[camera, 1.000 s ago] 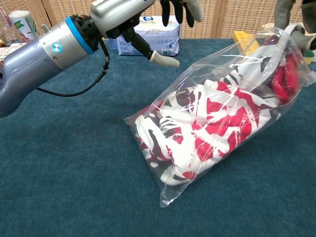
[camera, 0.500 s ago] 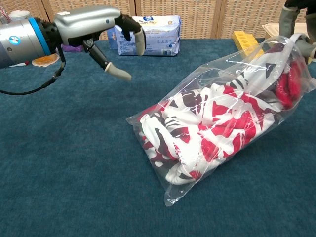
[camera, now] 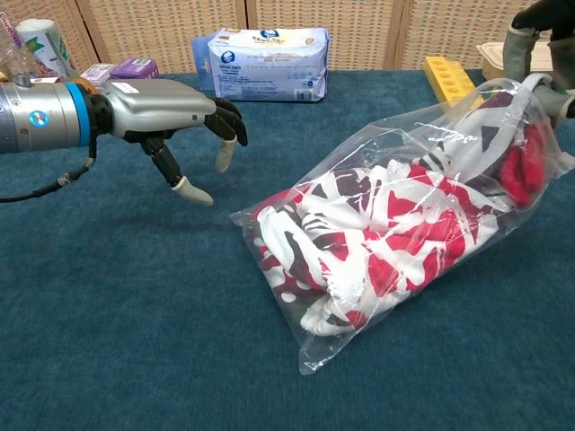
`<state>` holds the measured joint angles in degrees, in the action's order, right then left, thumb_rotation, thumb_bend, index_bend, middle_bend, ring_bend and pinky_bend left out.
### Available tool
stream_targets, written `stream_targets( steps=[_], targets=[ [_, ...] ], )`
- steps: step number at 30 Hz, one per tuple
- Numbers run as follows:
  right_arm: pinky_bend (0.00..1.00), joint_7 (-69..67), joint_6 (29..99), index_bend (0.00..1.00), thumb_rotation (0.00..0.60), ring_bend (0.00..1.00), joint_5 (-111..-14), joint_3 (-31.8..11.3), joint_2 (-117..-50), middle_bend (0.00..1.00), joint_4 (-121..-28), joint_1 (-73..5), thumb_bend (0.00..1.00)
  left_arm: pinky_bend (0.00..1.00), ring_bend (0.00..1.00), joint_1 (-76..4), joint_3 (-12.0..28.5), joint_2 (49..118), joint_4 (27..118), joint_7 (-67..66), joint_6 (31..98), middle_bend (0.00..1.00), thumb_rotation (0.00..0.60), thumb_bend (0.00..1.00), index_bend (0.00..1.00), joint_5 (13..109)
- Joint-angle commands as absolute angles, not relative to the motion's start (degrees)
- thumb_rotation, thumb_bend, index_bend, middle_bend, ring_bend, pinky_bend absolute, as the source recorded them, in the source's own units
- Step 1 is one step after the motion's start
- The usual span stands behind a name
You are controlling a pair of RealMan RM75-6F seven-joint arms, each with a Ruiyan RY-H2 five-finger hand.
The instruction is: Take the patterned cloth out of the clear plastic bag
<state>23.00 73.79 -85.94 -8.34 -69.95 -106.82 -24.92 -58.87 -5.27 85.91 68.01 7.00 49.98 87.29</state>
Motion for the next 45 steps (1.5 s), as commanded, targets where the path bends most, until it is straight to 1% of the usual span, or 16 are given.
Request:
stream_targets(
  steps=[1,5,10,15,21,23,25,29,32,35,37,39,41,45],
  targets=[
    [0.63,22.79,73.77,0.73,0.6,0.65,-85.97,-8.29,-69.91,0.51,-106.75,-24.92,0.64,0.19,0.07,-58.17,-4.06,88.07,67.02,5.42,49.78,0.2,0.491,0.16,0.48,86.55],
    [0.63,22.26,73.85,0.73,0.6,0.65,-86.07,-8.27,-69.78,0.51,-106.61,-24.88,0.64,0.19,0.07,-57.03,-2.57,91.11,65.72,3.48,50.8,0.2,0.512,0.17,0.49,85.84],
    [0.63,21.65,73.92,0.73,0.6,0.65,-86.2,-8.17,-69.6,0.51,-106.48,-24.8,0.64,0.19,0.07,-56.33,-1.59,94.36,63.56,2.53,51.02,0.2,0.515,0.17,0.5,85.85],
    [0.63,21.34,74.18,0.73,0.6,0.65,-86.3,-8.12,-69.37,0.51,-106.46,-24.62,0.64,0.19,0.07,-56.19,-1.21,96.16,61.69,2.71,50.92,0.2,0.513,0.17,0.5,86.48],
    [0.63,20.92,74.13,0.73,0.6,0.65,-86.29,-8.02,-69.17,0.51,-106.54,-24.53,0.64,0.19,0.07,-55.94,-0.83,99.08,58.45,3.54,51.71,0.2,0.564,0.17,0.5,87.82],
    [0.64,20.91,74.15,0.73,0.6,0.65,-86.26,-8.06,-69.13,0.51,-106.55,-24.53,0.64,0.19,0.07,-56.05,-0.81,99.8,57.68,4.07,51.62,0.2,0.588,0.19,0.5,88.25],
    [0.64,20.87,74.08,0.73,0.6,0.65,-86.23,-8.02,-69.07,0.51,-106.6,-24.53,0.64,0.19,0.07,-56.19,-0.82,100.27,57.1,4.47,51.42,0.2,0.599,0.23,0.5,88.57],
    [0.64,20.8,74.12,0.73,0.6,0.65,-86.15,-8.02,-69.03,0.51,-106.53,-24.47,0.64,0.19,0.07,-56.41,-0.89,101.27,55.58,4.96,51.18,0.2,0.6,0.32,0.52,89.27],
    [0.64,20.73,74.1,0.73,0.6,0.65,-85.98,-8.03,-68.9,0.51,-106.56,-24.42,0.64,0.19,0.07,-56.48,-0.9,101.92,54.45,5.63,51.08,0.2,0.6,0.37,0.53,89.74],
    [0.64,20.78,73.98,0.73,0.6,0.65,-85.74,-8.03,-68.81,0.51,-106.59,-24.4,0.64,0.19,0.07,-56.56,-0.86,102.36,53.53,6.38,51.17,0.2,0.6,0.39,0.54,90.18],
    [0.64,20.79,73.98,0.73,0.6,0.65,-85.65,-8.05,-68.78,0.51,-106.6,-24.38,0.64,0.19,0.07,-56.57,-0.88,102.46,53.21,6.8,51.34,0.2,0.6,0.39,0.54,90.46],
    [0.64,20.78,74.0,0.73,0.6,0.65,-85.62,-8.07,-68.71,0.51,-106.67,-24.37,0.64,0.19,0.07,-56.47,-0.92,102.44,52.78,7.5,52.06,0.2,0.6,0.35,0.54,90.97],
    [0.64,20.75,73.91,0.73,0.6,0.66,-85.59,-8.07,-68.68,0.51,-106.7,-24.41,0.64,0.19,0.07,-56.28,-0.9,102.26,52.22,8.12,52.84,0.2,0.6,0.29,0.54,91.36],
    [0.64,20.71,73.83,0.73,0.6,0.66,-85.61,-8.06,-68.66,0.51,-106.72,-24.46,0.64,0.19,0.07,-56.38,-1.05,102.3,51.19,8.72,52.53,0.2,0.6,0.26,0.54,91.68]
  ],
)
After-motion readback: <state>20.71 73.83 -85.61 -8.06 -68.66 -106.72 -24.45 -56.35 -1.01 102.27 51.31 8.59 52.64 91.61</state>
